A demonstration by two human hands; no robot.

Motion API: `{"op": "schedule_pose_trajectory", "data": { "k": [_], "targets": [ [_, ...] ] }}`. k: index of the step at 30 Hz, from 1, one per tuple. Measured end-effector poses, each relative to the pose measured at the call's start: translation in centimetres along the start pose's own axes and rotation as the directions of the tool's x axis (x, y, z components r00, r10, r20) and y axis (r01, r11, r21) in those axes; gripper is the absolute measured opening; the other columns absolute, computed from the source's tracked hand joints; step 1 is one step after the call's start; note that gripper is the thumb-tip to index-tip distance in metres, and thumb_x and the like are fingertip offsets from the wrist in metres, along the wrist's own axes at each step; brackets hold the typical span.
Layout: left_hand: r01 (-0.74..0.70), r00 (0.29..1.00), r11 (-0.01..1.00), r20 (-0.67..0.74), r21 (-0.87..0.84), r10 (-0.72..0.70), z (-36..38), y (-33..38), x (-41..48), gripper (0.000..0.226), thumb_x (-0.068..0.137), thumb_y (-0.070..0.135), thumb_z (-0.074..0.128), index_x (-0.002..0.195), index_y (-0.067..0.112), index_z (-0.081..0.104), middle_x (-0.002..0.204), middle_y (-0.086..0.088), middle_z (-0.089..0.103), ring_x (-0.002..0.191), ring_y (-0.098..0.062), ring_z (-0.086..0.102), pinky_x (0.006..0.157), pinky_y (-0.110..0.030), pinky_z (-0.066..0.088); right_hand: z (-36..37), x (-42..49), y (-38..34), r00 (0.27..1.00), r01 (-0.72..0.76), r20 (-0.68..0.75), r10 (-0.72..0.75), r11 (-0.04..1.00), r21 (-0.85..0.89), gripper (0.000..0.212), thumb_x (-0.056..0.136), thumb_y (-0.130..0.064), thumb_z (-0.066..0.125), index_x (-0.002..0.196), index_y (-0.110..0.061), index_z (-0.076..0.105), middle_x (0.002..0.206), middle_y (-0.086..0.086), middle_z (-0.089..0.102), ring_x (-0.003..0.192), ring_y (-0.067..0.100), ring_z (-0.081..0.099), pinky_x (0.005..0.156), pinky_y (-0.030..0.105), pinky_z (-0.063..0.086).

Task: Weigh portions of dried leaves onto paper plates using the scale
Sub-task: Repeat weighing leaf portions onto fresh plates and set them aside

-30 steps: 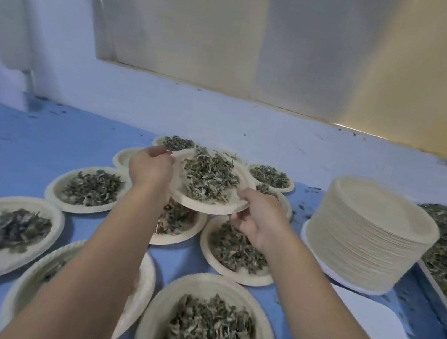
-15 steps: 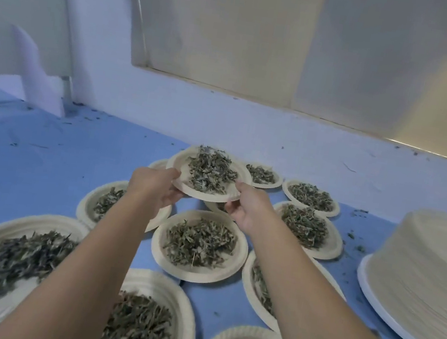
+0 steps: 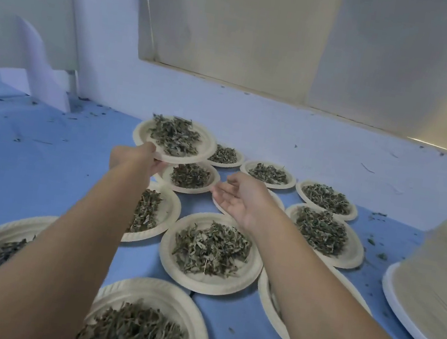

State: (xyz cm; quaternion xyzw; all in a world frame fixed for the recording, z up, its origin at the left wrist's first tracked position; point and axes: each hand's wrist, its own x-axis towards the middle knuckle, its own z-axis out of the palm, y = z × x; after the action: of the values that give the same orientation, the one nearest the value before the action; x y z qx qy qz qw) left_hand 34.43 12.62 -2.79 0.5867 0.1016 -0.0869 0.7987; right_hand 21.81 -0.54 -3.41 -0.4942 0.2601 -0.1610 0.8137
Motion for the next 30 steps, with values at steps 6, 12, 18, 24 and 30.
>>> {"op": "schedule_pose_trajectory", "data": {
  "k": [6,12,18,24,30],
  "targets": [
    [0.050,0.998,0.997,-0.026,0.059,-0.049,2.8,1.4,6.9,0.016,0.091,0.009,0.059,0.077,0.009,0.051,0.077,-0.011,0.065,0.060,-0.018,0.065,0.067,-0.030,0.058,2.9,5.1,-0.8,0.999,-0.040,0.020,0.040,0.999,0.002,0.020,0.097,-0.002,0.039,0.079,-0.007,0.048,0.098,0.018,0.061,0.071,0.021,0.059,0.066,0.025,0.050],
    [0.203,0.979,0.969,-0.057,0.140,-0.197,5.5,0.7,12.8,0.012,0.094,0.013,0.056,0.103,0.007,0.053,0.058,-0.010,0.066,0.062,-0.013,0.059,0.070,-0.022,0.052,4.4,9.9,-1.3,0.998,-0.057,0.023,0.057,0.998,0.007,0.013,0.095,0.000,0.042,0.085,-0.002,0.050,0.081,0.014,0.061,0.066,0.019,0.061,0.058,0.021,0.053],
    [0.236,0.970,0.966,-0.082,0.105,-0.228,7.8,-1.9,17.1,0.019,0.093,0.004,0.055,0.111,-0.002,0.056,0.087,-0.013,0.067,0.099,-0.021,0.063,0.085,-0.028,0.052,4.0,13.8,-0.6,0.999,-0.026,-0.027,0.029,0.994,0.106,0.011,0.095,0.000,0.045,0.099,0.001,0.055,0.083,0.012,0.063,0.065,0.019,0.062,0.057,0.021,0.053],
    [0.204,0.979,0.979,-0.023,0.024,-0.203,8.7,-3.4,19.6,0.038,0.094,-0.003,0.048,0.132,-0.001,0.045,0.111,-0.017,0.057,0.100,-0.027,0.062,0.085,-0.031,0.053,3.7,14.8,-0.6,0.999,0.038,-0.016,-0.035,0.982,0.185,0.019,0.092,0.005,0.043,0.098,-0.003,0.059,0.087,0.012,0.066,0.066,0.017,0.062,0.057,0.020,0.050],
    [0.209,0.976,0.972,0.037,0.108,-0.214,9.1,-1.9,20.4,0.033,0.100,0.003,0.039,0.132,-0.004,0.041,0.132,-0.019,0.051,0.115,-0.029,0.055,0.084,-0.031,0.048,3.9,14.7,-0.7,0.997,0.074,0.002,-0.075,0.987,0.141,0.021,0.094,0.003,0.043,0.093,-0.006,0.062,0.081,0.008,0.068,0.059,0.013,0.063,0.053,0.018,0.050]
  ]
}}
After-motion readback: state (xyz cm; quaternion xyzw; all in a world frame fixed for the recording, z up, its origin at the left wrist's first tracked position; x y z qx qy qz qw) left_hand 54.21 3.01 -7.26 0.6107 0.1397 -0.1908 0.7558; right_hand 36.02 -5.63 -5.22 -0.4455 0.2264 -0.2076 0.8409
